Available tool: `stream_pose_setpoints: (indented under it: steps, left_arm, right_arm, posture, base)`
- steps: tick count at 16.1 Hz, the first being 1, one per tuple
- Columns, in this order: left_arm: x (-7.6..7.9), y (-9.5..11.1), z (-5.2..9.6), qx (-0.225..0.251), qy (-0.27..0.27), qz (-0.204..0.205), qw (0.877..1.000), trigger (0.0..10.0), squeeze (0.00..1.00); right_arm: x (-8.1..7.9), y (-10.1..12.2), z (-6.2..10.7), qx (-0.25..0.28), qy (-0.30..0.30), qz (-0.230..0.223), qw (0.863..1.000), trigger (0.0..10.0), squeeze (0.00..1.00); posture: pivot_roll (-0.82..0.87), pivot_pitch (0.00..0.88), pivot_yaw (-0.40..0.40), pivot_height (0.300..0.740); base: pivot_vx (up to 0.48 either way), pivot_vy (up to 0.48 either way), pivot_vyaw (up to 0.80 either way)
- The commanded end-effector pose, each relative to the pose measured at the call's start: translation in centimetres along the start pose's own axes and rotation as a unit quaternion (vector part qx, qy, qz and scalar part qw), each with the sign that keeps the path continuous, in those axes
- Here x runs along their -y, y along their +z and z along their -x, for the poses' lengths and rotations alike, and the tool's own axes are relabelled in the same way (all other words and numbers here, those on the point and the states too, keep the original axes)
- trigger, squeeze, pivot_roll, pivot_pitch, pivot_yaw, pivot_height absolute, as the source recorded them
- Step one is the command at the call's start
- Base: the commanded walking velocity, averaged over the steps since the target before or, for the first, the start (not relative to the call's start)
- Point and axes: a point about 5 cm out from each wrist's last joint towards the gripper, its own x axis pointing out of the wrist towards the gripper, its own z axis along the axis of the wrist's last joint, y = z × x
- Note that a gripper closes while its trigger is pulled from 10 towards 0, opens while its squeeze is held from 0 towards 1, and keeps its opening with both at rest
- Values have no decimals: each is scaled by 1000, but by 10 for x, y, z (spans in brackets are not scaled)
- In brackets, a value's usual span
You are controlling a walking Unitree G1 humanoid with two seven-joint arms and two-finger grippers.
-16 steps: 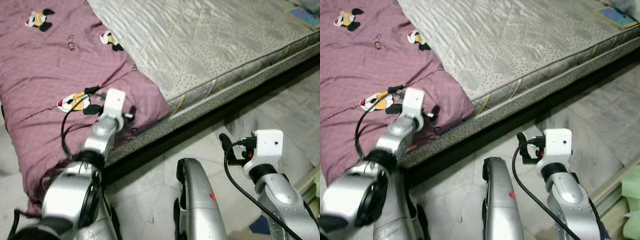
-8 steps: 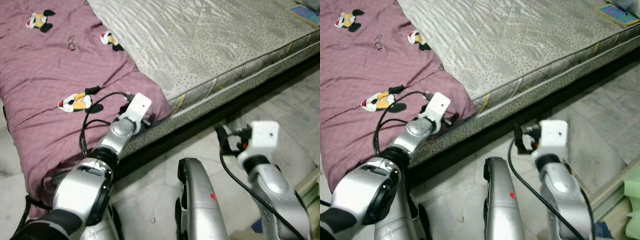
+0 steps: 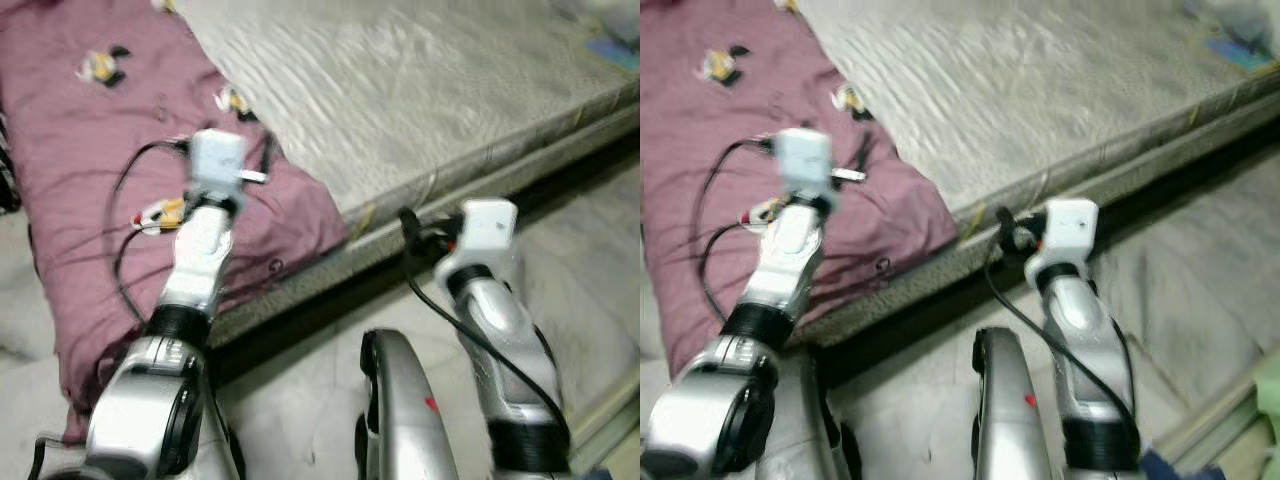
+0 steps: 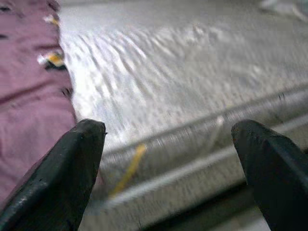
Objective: Clean up the room
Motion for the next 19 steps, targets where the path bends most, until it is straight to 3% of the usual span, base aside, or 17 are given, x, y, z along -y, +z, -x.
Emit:
stream_pose_setpoints:
  steps: [1,4,7,8,13,19]
  left_arm:
    - [-15,-2,7,-7,40,21,999,10000,0]
    - [-46,-19,55,-36,97,20,994,10000,0]
    - [-54,-20,87,-31,108,24,993,10000,0]
    - [-56,-20,91,-37,114,27,992,10000,0]
    - [-51,-10,80,-35,97,37,994,10000,0]
    - [-46,-12,79,-52,78,32,995,10000,0]
  right_arm:
    - [-4,-3,-6,3,4,4,1000,10000,0]
    - [-15,-2,-25,20,18,-13,1000,10000,0]
    - [-18,-2,-29,39,31,-22,999,10000,0]
    - [-18,-3,-30,42,31,-21,998,10000,0]
    - [-19,5,-43,72,34,-32,996,10000,0]
    - [-14,9,-48,90,20,-29,995,10000,0]
  posture:
    - [-83,0,-21,500]
    - [-28,0,-38,500]
    - [-5,0,-42,500]
    - [-2,0,-41,500]
    - [-11,0,-24,545]
    - [-21,0,-8,595]
  base:
    - [0,0,0]
    - [0,0,0]
    - [0,0,0]
    - [0,0,0]
    - [0,0,0]
    - [0,0,0]
